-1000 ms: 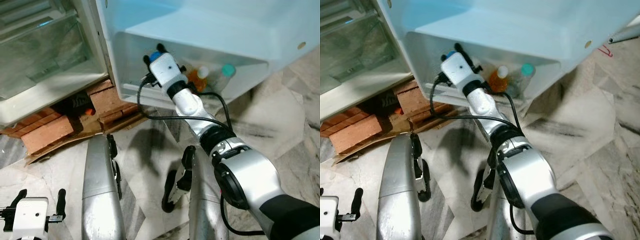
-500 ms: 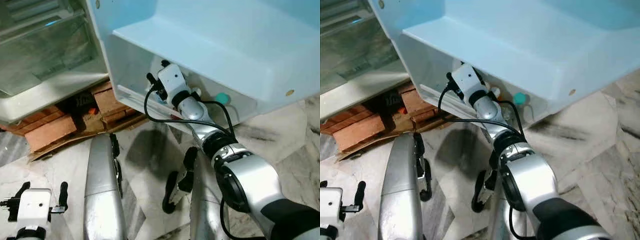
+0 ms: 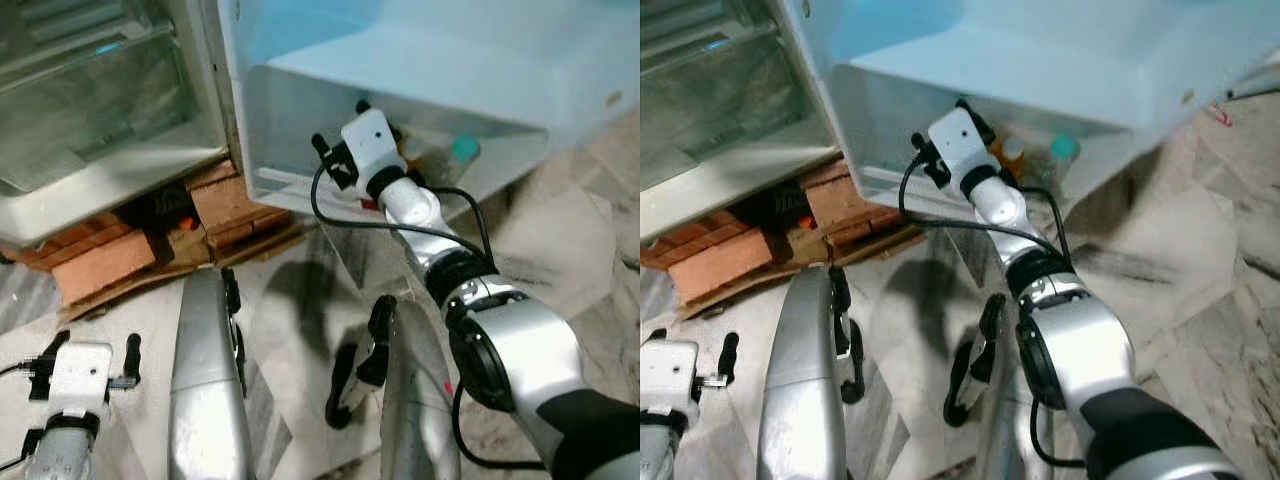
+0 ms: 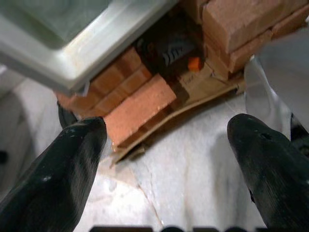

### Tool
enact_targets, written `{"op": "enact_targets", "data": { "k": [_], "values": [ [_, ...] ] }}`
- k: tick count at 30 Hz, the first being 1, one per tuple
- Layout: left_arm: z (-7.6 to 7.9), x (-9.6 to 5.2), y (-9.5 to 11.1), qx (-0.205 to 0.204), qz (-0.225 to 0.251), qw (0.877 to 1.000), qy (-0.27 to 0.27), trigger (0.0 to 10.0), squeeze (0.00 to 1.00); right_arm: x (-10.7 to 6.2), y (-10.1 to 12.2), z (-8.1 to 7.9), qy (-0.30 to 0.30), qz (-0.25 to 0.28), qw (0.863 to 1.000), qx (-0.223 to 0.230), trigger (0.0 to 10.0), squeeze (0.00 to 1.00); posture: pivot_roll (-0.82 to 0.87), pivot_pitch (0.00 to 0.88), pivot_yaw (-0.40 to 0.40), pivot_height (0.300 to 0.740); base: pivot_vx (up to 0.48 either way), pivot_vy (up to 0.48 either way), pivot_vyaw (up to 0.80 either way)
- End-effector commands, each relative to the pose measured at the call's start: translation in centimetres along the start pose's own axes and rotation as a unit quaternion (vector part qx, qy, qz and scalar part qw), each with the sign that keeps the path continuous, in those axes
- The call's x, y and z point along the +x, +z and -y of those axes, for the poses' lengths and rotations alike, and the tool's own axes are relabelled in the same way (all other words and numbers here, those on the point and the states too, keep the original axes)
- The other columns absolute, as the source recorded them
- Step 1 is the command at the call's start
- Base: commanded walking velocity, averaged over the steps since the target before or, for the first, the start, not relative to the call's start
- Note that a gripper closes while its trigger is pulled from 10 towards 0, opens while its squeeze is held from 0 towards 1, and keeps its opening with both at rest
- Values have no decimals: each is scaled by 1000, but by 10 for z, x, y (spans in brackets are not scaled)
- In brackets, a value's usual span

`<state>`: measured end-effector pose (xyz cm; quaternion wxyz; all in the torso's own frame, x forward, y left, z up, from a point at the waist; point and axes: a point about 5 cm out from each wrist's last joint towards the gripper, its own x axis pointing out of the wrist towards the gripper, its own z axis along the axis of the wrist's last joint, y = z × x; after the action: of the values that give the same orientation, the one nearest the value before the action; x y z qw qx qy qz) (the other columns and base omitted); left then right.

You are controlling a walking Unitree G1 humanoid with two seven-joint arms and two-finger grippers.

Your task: Restocking fridge

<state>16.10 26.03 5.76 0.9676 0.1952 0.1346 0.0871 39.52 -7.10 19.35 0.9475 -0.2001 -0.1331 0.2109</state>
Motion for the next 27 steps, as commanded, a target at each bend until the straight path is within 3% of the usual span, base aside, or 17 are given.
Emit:
{"op": "enact_targets", "data": {
  "k": [1,7,12,17,23,26,27],
  "values": [
    [1,-3,-11,4,-22,1000,-1,10000,0,-1,0,3,3,4,1000,2,10000,1000,274,279,-108,556,0,0,0],
    [1,18,-3,6,1,1000,-2,10000,0,4,15,13,6,33,999,-16,10000,1000,255,233,-98,556,0,0,0],
    [3,26,0,6,13,1000,-5,10000,0,6,22,16,10,51,999,-11,10000,1000,236,201,-91,556,0,0,0],
    [7,34,8,-3,29,1000,-5,10000,0,3,22,9,33,72,997,3,10000,1000,223,175,-81,556,0,0,0],
    [15,36,12,-17,38,999,-14,10000,0,-8,9,-7,81,76,994,24,10000,1000,194,136,-64,556,0,0,0],
    [26,37,11,-26,40,998,-31,10000,0,-27,-12,-15,97,66,991,66,10000,1000,172,99,-68,556,0,0,0],
    [31,37,10,-30,39,998,-37,10000,0,-40,-25,-17,86,58,991,87,10000,835,166,72,-77,556,0,0,0]
  ]
}}
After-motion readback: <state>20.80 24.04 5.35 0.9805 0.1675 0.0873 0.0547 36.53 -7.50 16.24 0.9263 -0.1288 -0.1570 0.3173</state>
